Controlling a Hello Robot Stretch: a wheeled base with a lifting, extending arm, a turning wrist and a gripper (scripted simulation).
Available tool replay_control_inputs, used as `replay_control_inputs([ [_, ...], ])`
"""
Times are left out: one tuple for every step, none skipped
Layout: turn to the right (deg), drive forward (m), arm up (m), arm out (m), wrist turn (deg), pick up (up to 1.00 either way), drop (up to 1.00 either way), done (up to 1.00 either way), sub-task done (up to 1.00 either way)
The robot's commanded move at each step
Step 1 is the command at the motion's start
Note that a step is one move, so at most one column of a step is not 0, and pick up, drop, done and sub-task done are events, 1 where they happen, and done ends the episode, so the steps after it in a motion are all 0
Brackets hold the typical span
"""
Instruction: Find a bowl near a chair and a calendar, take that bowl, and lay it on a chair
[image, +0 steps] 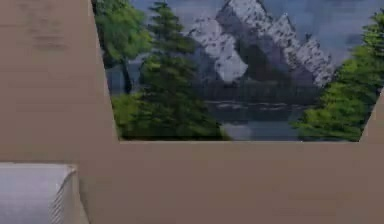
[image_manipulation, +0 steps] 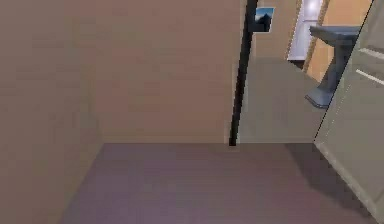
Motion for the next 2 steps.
replay_control_inputs([
  [45.0, 0.0, 0.0, 0.0, 0.0, 0.0, 0.0, 0.0, 0.0],
  [45.0, 0.0, 0.0, 0.0, 0.0, 0.0, 0.0, 0.0, 0.0],
])
